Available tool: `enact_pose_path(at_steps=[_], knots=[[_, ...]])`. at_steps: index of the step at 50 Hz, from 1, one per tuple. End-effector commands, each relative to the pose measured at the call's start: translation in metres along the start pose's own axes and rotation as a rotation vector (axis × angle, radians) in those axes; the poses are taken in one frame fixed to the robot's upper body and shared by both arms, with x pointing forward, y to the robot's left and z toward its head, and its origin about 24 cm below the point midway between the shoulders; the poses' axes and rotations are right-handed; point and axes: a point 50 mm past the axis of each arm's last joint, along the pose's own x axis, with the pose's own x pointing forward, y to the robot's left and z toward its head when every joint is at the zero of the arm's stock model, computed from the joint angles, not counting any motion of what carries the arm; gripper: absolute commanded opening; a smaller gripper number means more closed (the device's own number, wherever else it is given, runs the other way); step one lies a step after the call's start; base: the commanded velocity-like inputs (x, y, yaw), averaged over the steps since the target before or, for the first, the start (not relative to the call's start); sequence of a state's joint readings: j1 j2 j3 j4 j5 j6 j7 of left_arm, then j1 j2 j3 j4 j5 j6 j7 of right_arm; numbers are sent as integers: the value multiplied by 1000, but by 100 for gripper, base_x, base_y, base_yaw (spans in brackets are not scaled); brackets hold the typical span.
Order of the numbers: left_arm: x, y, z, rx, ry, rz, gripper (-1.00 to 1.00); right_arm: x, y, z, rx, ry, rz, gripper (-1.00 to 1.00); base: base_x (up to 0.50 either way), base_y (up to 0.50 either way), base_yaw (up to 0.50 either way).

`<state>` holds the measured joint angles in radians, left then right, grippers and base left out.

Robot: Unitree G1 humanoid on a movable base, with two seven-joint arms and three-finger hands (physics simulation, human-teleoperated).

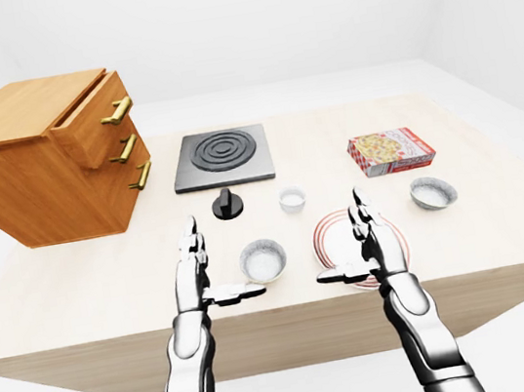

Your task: Pick the akita bowl next to the plate and place it on the plate.

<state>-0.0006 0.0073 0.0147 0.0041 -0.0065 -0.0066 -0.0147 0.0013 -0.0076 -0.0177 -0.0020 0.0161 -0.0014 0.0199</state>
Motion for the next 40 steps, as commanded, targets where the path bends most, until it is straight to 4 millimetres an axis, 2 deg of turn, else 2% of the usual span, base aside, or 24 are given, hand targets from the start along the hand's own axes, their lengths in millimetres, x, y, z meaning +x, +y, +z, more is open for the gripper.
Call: enact_pose_path(at_steps=[1,29,40], knots=[[-1,6,0,5,-10,-3,100,-1,-8,2,16,-7,5,100,0,0,0],[-1,7,3,-3,-19,2,100,-3,-7,2,36,-6,15,100,0,0,0],[-1,7,3,-3,-20,1,100,-3,-8,5,31,-15,12,100,-1,-29,0]])
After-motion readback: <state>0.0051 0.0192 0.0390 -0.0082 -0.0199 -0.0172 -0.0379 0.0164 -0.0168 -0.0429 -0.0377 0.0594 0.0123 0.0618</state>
